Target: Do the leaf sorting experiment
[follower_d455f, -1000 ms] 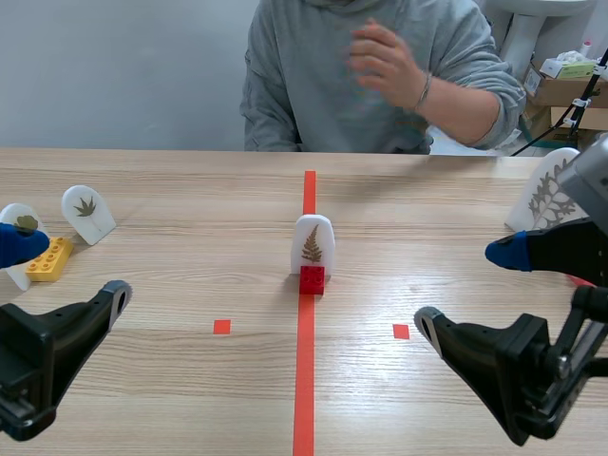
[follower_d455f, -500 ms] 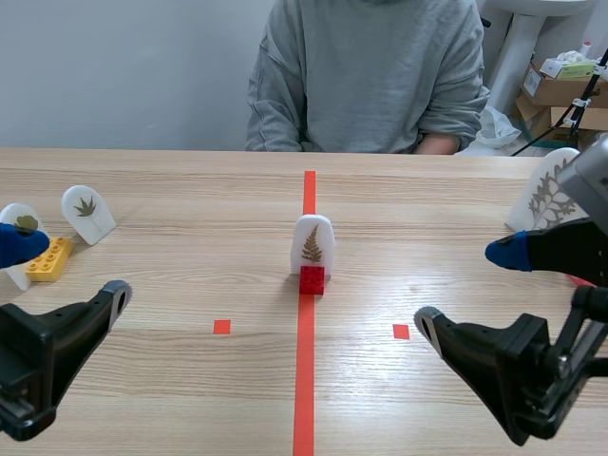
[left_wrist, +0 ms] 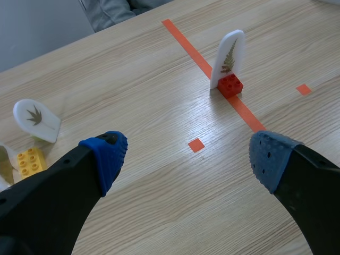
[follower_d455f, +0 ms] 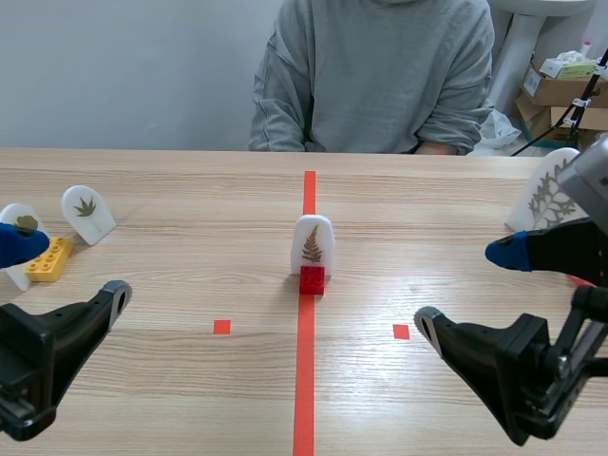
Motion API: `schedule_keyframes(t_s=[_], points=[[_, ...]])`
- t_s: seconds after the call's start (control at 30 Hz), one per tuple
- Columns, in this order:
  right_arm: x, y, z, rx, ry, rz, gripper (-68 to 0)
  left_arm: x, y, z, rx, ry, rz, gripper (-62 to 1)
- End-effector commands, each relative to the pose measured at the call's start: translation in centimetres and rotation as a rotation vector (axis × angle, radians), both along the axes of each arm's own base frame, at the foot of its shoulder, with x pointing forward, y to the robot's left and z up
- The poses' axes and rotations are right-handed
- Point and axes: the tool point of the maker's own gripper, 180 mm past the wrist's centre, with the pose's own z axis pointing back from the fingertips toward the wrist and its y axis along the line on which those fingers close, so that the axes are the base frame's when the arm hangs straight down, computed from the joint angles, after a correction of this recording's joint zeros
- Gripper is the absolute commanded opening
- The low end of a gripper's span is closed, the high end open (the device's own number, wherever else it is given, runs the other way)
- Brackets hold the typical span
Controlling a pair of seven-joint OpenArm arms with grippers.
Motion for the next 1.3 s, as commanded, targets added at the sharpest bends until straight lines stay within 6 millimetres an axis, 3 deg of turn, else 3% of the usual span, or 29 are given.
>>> schedule_keyframes(t_s=[0.0,0.17,0.33,0.57,0.73,1.0,1.27], points=[[0.5,-0.1,0.8,-0.001,-0.033,0.012,-9.7,0.2,-0.2,0.5,-0.015,-0.018,-0.001,-11.2],[0.6,-0.5,0.3,-0.042,-0.028,0.007,-9.7,0.2,-0.2,0.5,-0.015,-0.018,-0.001,-11.2],[2.3,-2.4,-0.5,-0.151,-0.036,-0.057,-9.8,0.2,-0.2,0.5,-0.015,-0.018,-0.001,-11.2],[6.9,-5.5,-2.4,-0.189,-0.039,-0.120,-9.8,0.1,-0.2,0.4,-0.014,-0.016,-0.001,-11.2],[10.8,-6.0,-4.6,-0.156,-0.001,-0.122,-9.8,0.1,-0.2,0.4,-0.013,-0.015,-0.001,-11.2],[15.7,-1.6,-7.3,-0.124,0.037,-0.012,-9.8,0.1,-0.2,0.4,-0.013,-0.015,-0.001,-11.2],[18.3,4.2,-8.0,-0.120,0.021,0.105,-9.8,0.1,-0.2,0.4,-0.013,-0.015,-0.001,-11.2]])
